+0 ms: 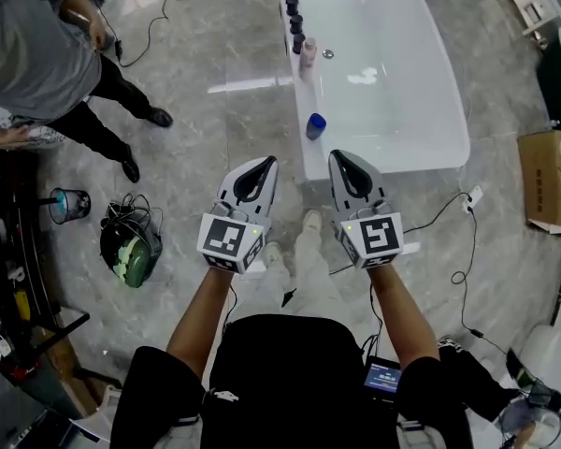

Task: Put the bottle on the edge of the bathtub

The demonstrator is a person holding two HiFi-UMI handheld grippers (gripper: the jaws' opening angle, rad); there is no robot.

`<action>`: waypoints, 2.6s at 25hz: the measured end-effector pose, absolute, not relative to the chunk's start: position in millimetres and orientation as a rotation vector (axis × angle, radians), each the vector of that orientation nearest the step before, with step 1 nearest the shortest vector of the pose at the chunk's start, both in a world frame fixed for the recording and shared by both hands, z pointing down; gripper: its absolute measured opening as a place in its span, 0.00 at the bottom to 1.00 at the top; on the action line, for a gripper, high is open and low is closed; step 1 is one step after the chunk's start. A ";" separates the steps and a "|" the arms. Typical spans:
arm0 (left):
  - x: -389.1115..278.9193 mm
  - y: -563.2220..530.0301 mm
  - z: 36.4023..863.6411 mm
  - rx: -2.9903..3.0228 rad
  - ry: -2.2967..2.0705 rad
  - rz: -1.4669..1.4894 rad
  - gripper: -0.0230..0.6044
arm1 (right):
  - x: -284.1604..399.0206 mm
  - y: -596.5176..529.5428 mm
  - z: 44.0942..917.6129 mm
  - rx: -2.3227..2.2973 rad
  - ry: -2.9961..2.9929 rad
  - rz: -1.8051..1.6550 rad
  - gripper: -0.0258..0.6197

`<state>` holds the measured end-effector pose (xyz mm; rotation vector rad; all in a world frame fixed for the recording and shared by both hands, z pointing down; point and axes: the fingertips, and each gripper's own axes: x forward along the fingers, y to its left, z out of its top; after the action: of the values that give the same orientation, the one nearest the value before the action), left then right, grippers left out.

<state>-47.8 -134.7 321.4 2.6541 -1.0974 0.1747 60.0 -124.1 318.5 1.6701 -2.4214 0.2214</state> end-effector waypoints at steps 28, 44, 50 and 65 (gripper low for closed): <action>-15.6 -0.6 139.7 2.920 -1.026 -0.047 0.06 | 65.3 22.2 157.8 1.808 -2.509 0.014 0.08; 9.8 115.0 108.8 2.979 -1.076 -0.044 0.06 | 83.4 127.6 121.5 1.792 -2.553 -0.095 0.08; 11.1 136.5 105.2 2.981 -1.106 -0.045 0.06 | 86.1 148.5 118.0 1.781 -2.552 -0.138 0.08; 14.5 157.8 106.2 2.984 -1.125 -0.053 0.06 | 90.0 166.0 119.4 1.777 -2.552 -0.158 0.08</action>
<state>14.5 157.8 106.2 2.9838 -1.1249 -0.0535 90.0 166.0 119.4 1.7765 -2.5525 -0.1576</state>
